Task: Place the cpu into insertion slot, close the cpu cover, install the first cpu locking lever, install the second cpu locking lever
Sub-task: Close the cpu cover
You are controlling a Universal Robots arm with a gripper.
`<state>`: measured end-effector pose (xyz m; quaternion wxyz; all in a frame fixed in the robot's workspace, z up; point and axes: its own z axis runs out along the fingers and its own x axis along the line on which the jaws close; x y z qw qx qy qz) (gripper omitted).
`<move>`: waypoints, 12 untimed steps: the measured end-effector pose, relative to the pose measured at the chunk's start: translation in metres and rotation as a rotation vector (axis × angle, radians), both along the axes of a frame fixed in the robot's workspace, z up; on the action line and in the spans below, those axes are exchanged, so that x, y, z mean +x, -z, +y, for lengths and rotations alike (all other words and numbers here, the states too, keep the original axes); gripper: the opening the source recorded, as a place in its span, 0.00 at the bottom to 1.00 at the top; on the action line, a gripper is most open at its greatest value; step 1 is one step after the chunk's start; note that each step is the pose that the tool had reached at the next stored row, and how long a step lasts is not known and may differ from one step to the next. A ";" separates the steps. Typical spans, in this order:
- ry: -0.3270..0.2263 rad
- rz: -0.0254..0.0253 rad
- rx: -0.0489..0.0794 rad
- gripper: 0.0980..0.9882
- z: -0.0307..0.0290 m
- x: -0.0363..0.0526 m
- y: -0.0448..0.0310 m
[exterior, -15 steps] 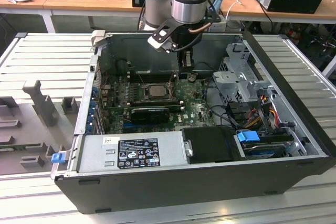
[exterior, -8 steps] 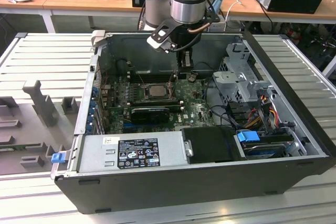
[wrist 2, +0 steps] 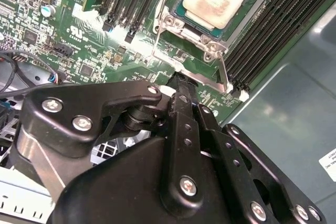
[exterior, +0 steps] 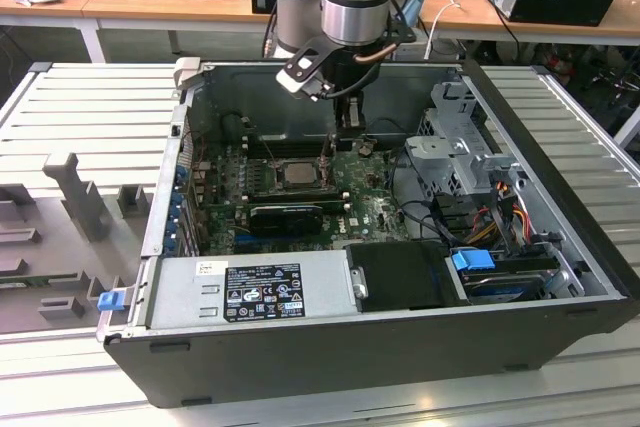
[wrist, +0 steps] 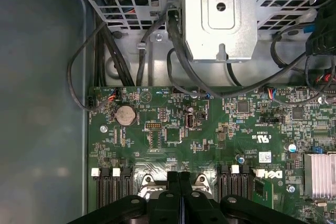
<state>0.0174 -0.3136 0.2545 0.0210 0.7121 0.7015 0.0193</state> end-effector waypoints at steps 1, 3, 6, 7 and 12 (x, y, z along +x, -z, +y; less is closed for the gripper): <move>0.000 0.0000 0.000 0.01 0.0000 -0.0007 0.0000; 0.000 0.0000 0.000 0.01 0.0000 -0.0025 0.0000; 0.000 0.0000 0.000 0.01 0.0000 -0.0048 0.0000; 0.000 0.0000 0.000 0.01 0.0000 -0.0054 0.0000; 0.000 0.0000 0.000 0.01 0.0000 -0.0094 0.0000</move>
